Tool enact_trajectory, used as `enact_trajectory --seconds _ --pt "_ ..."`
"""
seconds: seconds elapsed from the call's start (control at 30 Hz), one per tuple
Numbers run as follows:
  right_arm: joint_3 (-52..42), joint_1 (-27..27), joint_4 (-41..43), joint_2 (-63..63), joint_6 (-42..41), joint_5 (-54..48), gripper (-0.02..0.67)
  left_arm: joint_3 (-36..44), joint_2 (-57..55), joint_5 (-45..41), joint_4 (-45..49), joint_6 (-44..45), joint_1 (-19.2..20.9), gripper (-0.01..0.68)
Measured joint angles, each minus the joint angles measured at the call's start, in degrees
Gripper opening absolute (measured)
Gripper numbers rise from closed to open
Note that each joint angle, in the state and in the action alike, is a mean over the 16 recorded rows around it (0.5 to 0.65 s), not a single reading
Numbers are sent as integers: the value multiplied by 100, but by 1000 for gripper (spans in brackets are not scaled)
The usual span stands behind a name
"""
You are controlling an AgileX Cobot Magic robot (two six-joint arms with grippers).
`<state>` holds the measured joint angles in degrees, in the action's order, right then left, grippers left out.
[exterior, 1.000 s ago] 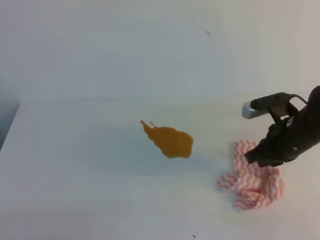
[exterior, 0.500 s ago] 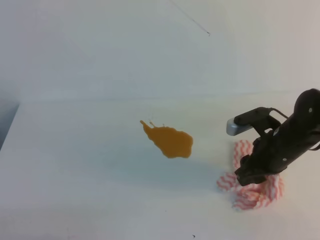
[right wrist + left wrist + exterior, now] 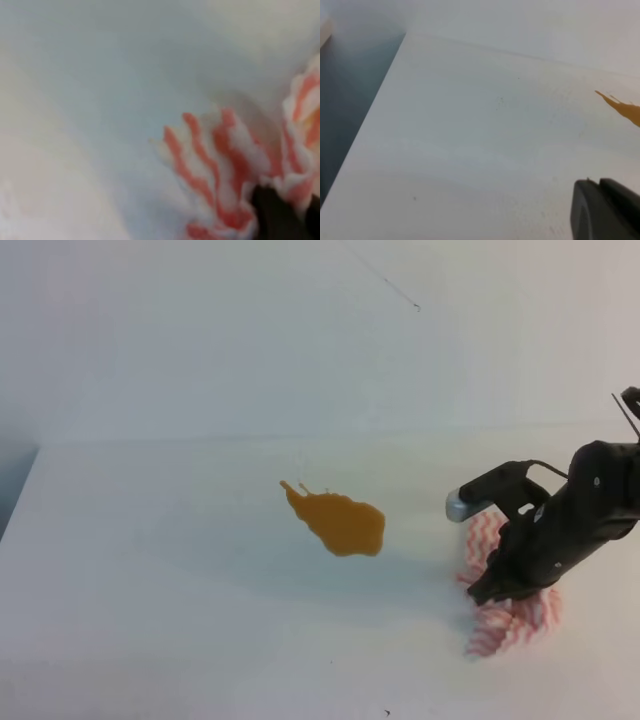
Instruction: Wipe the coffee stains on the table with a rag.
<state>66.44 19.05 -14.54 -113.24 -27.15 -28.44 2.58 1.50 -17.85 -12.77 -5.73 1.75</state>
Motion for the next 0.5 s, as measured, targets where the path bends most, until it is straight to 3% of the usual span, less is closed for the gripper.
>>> enact_trajectory --seconds 0.2,0.5 --pt "593 1 4 -437 157 290 19 0 0 0 0 0 0 0" --pt "2790 44 -445 -1763 348 -101 16 0 0 0 0 0 0 0"
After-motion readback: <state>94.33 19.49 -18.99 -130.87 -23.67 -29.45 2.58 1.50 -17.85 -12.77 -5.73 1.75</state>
